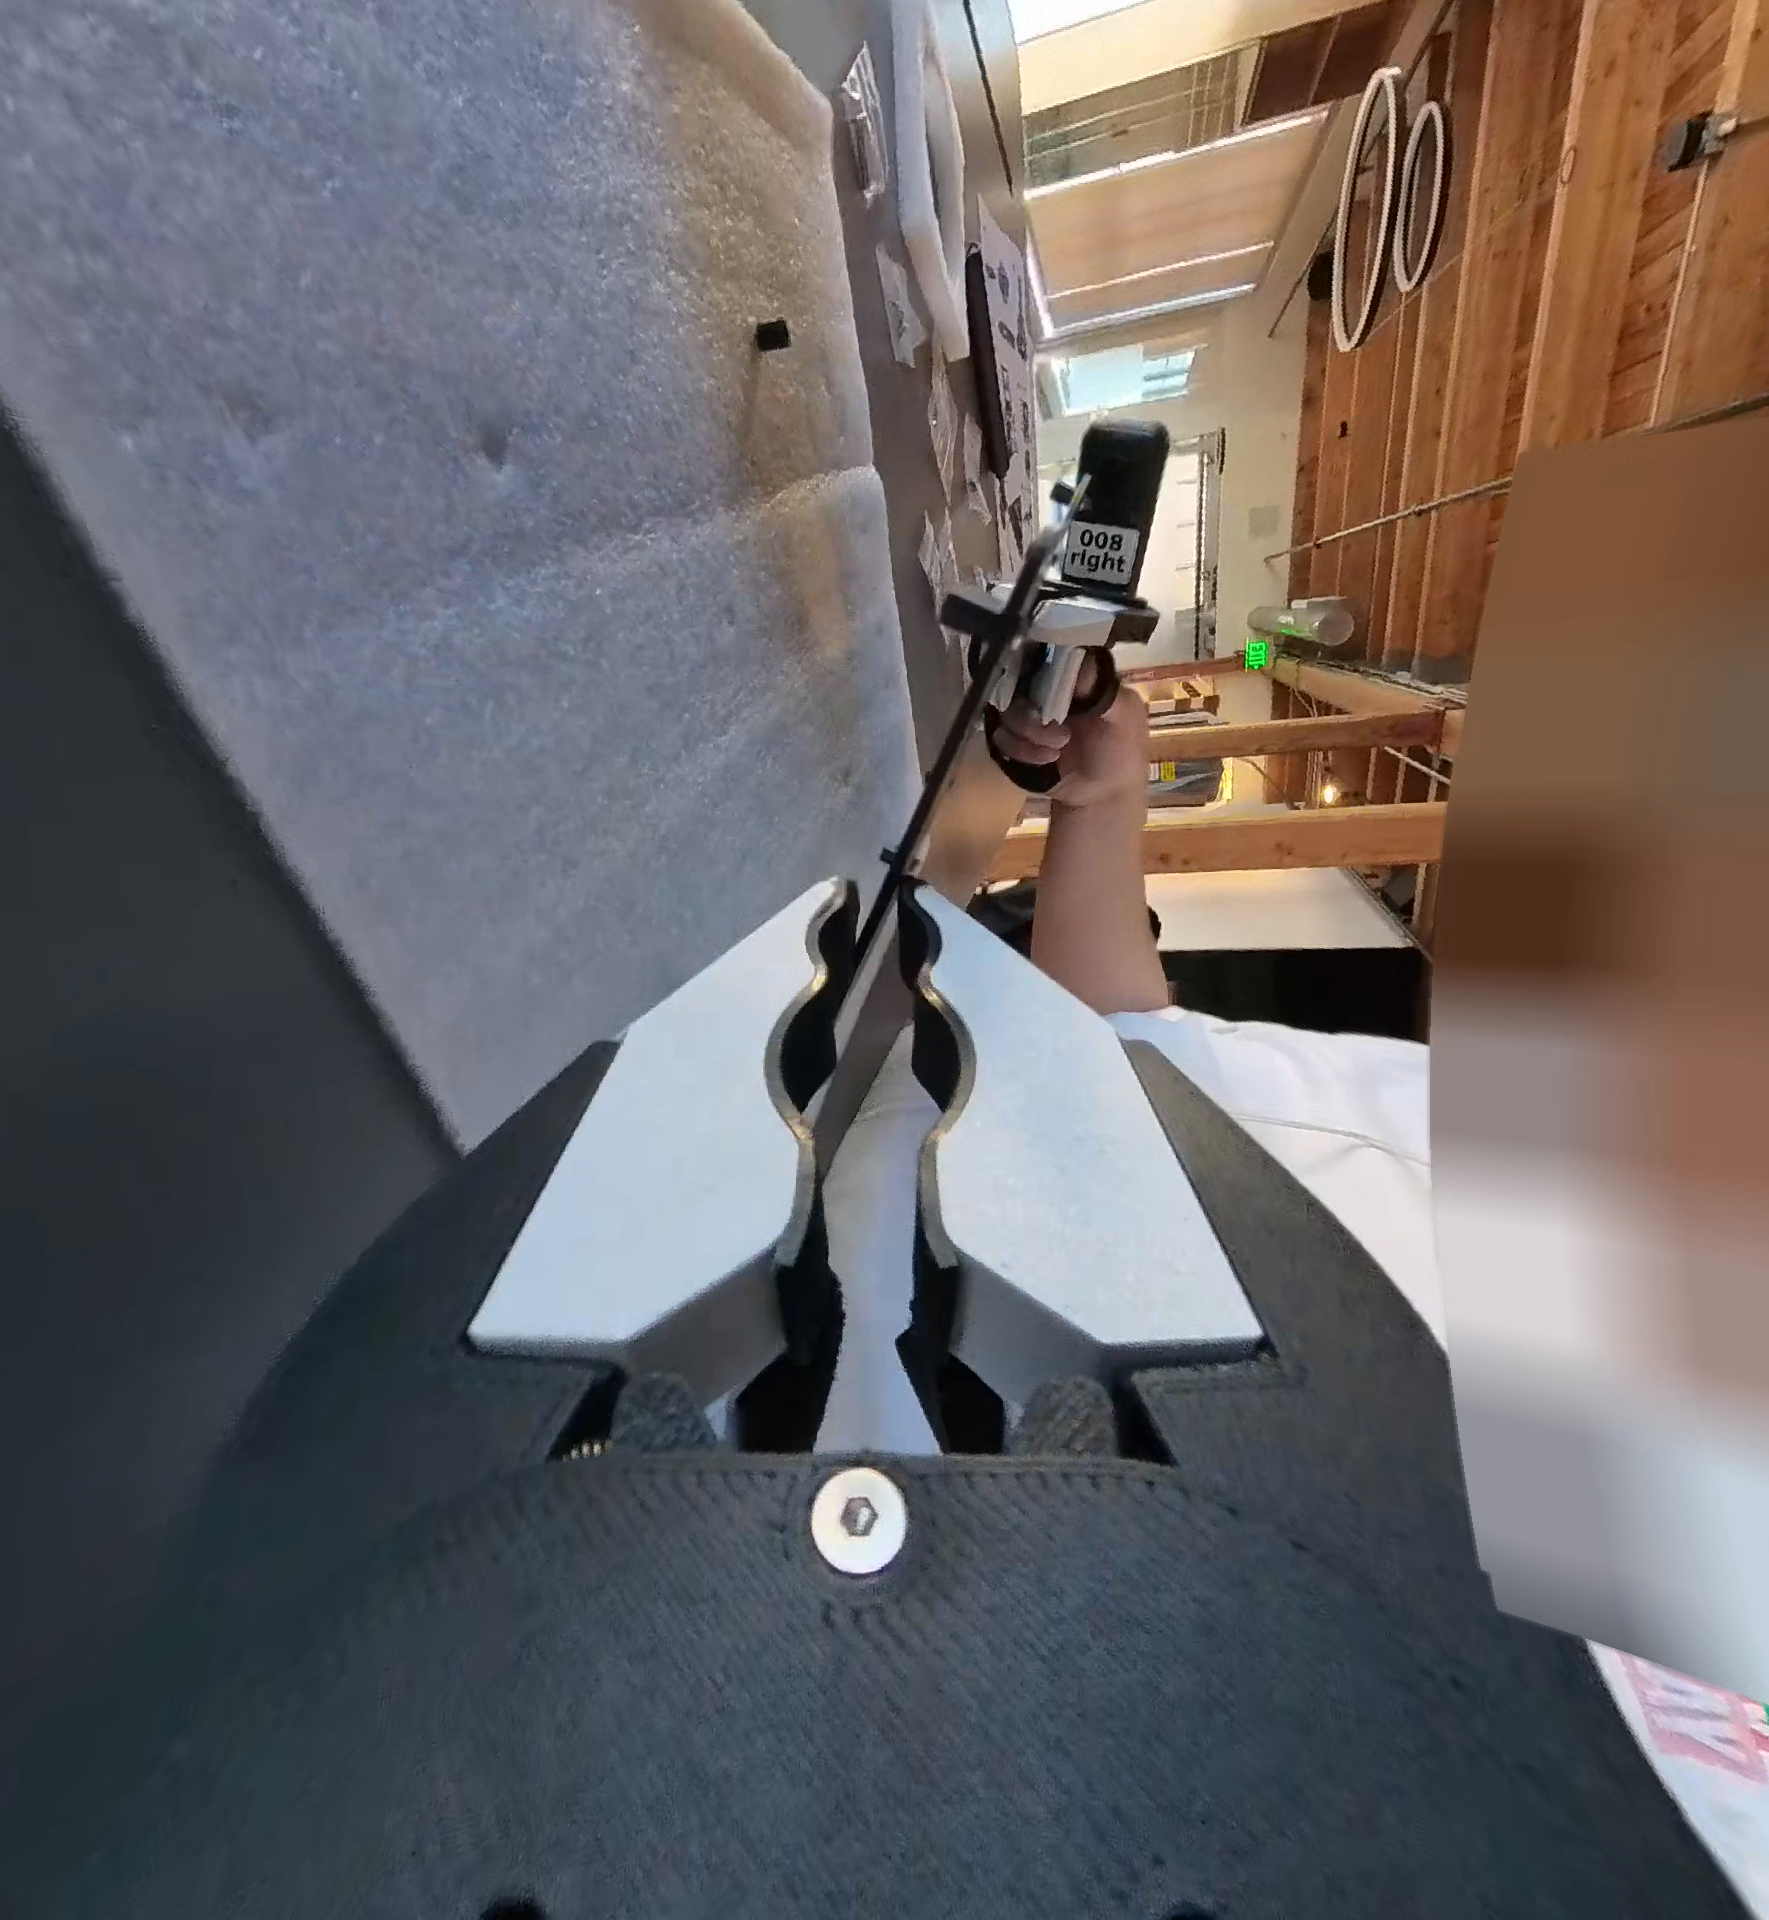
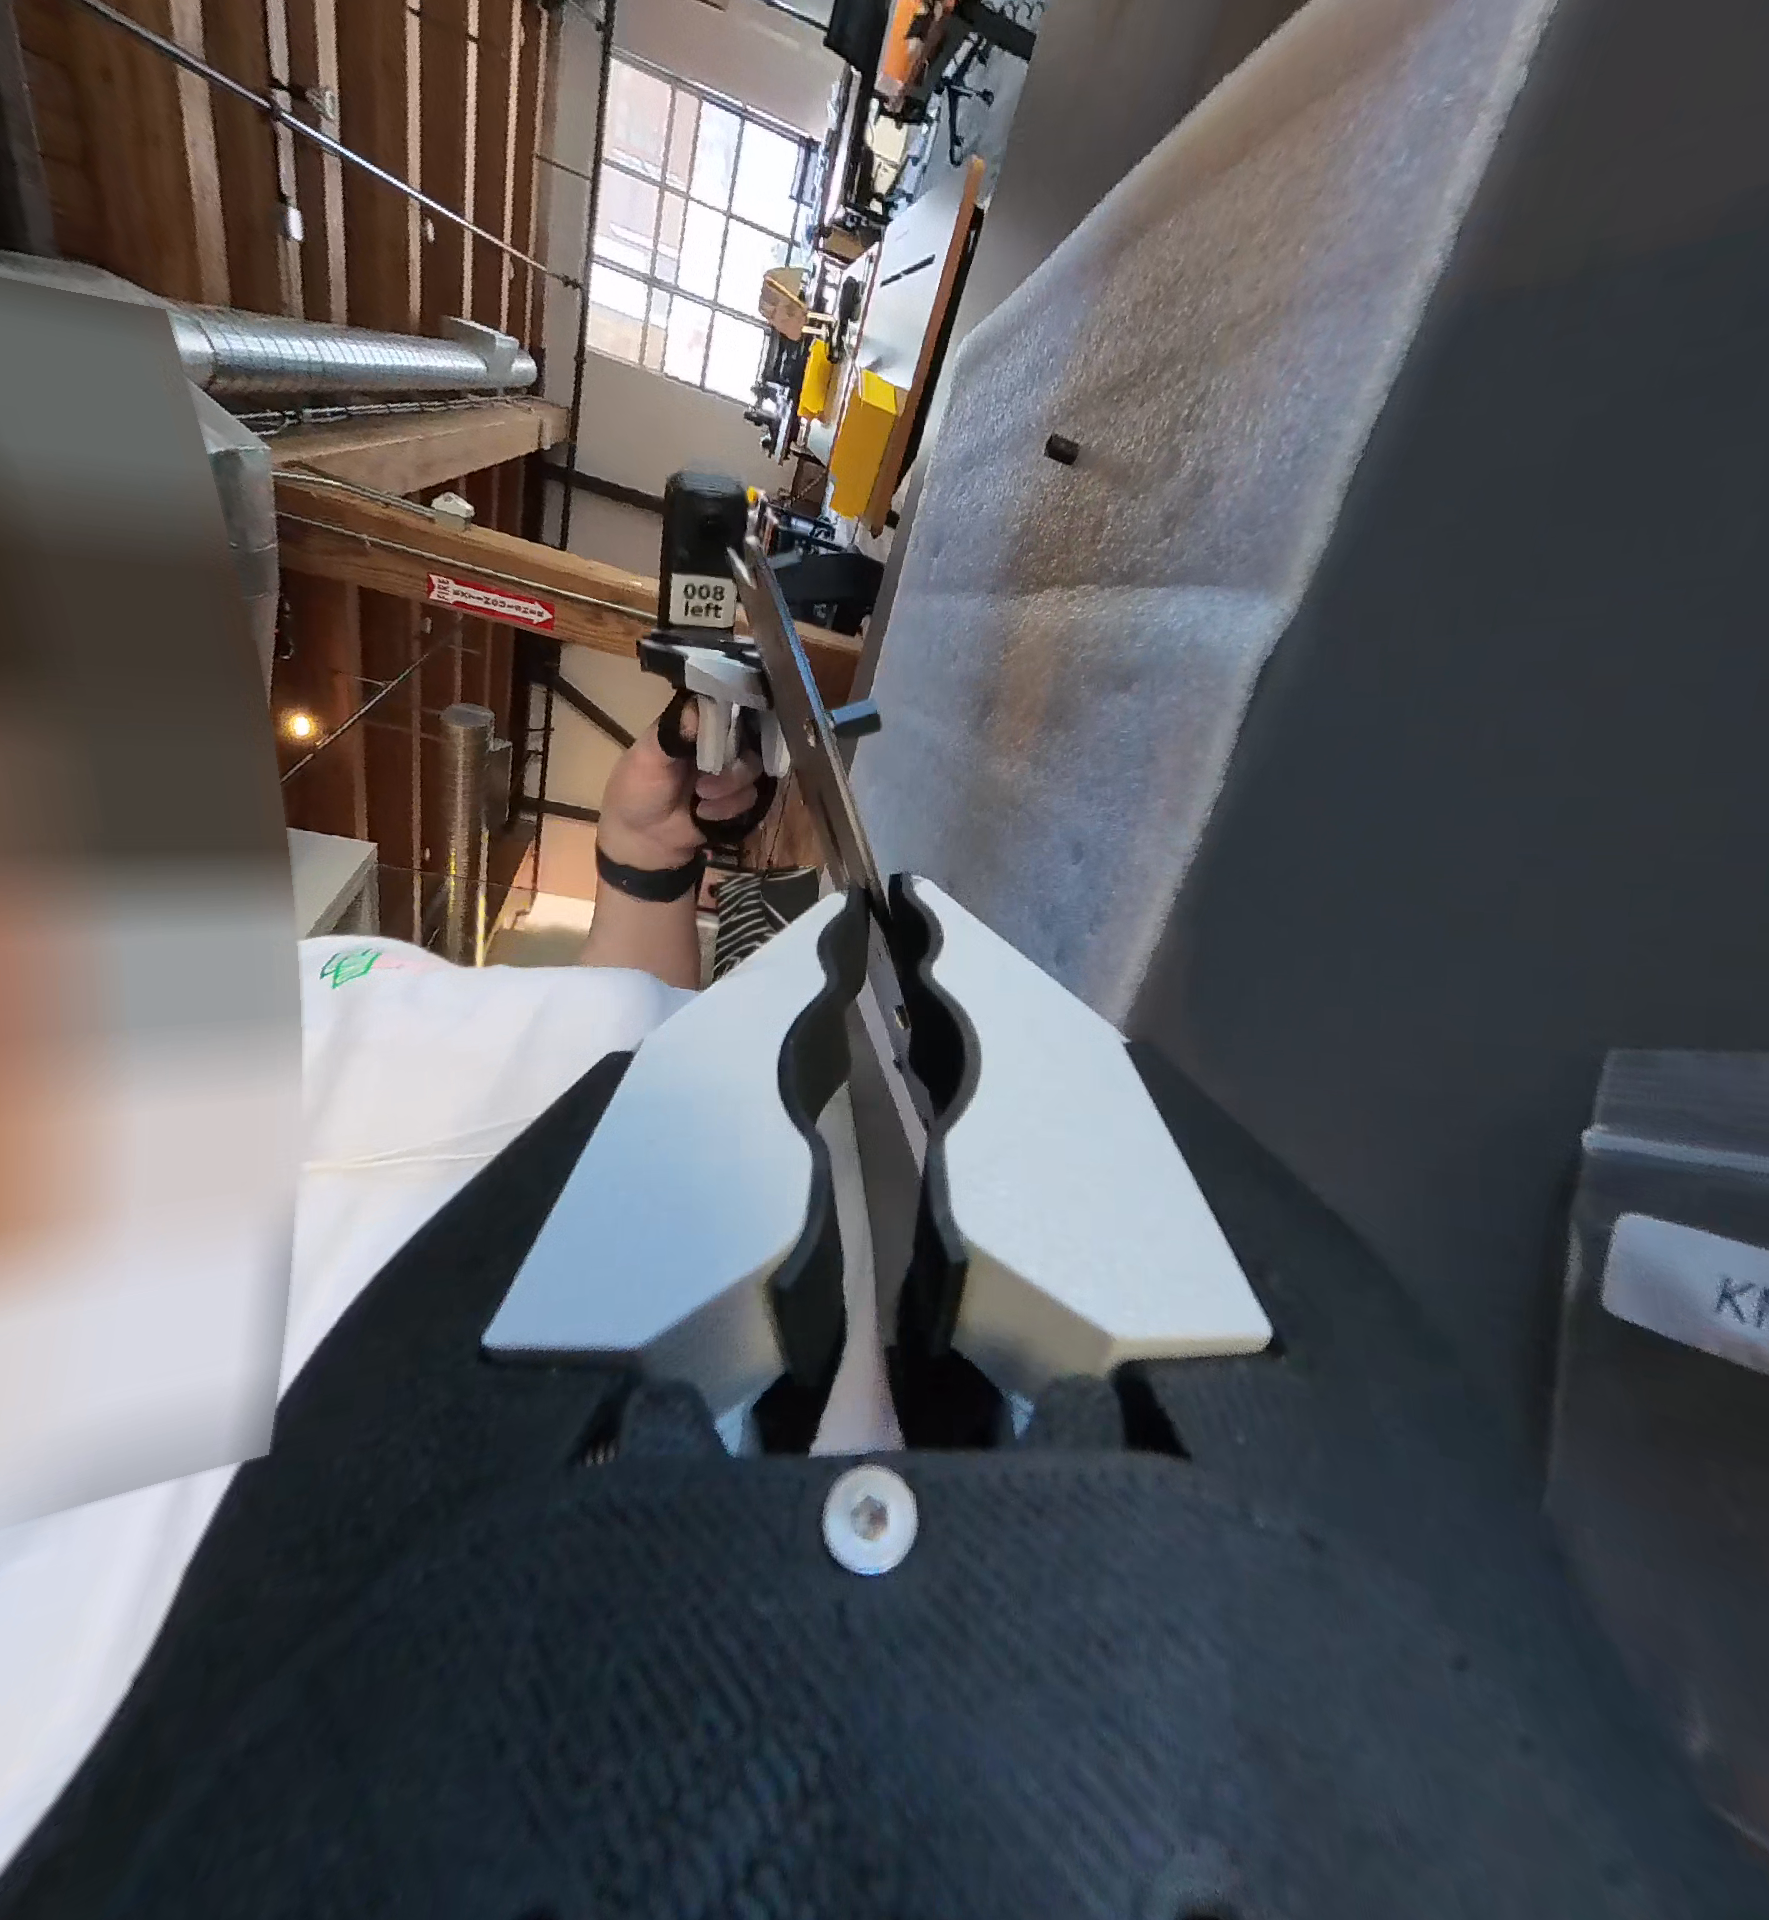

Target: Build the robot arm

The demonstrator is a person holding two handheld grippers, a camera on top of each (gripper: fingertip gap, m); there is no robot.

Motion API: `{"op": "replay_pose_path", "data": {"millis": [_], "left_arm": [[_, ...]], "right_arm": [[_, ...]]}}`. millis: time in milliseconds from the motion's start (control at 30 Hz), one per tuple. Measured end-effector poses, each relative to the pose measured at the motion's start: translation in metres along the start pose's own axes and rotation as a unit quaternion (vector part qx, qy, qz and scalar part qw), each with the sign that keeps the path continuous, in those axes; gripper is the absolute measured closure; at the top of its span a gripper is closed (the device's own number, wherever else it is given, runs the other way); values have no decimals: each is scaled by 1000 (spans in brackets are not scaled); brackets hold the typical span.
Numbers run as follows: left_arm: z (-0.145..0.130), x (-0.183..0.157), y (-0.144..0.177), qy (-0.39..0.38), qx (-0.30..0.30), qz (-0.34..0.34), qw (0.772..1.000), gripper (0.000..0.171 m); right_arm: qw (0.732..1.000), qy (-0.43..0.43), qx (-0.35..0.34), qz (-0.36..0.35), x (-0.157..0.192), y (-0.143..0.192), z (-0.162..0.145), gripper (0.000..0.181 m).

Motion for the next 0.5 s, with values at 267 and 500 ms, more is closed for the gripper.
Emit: {"op": "replay_pose_path", "data": {"millis": [267,500], "left_arm": [[-6,15,-1,17,-12,43,999,166],[-7,26,-5,20,-25,69,997,164]], "right_arm": [[998,13,46,-47,-17,-11,7,177],[994,39,57,-80,-23,-14,9,176]]}}
Point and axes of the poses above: each gripper's, where its closed fingertips meet, y back along the fingers, z out of its top, x = y × z across the jaws, the point moved 7 cm from there along y, back along the fingers, and after that the axes turned 1 degree about y, right-handed, at the moved point
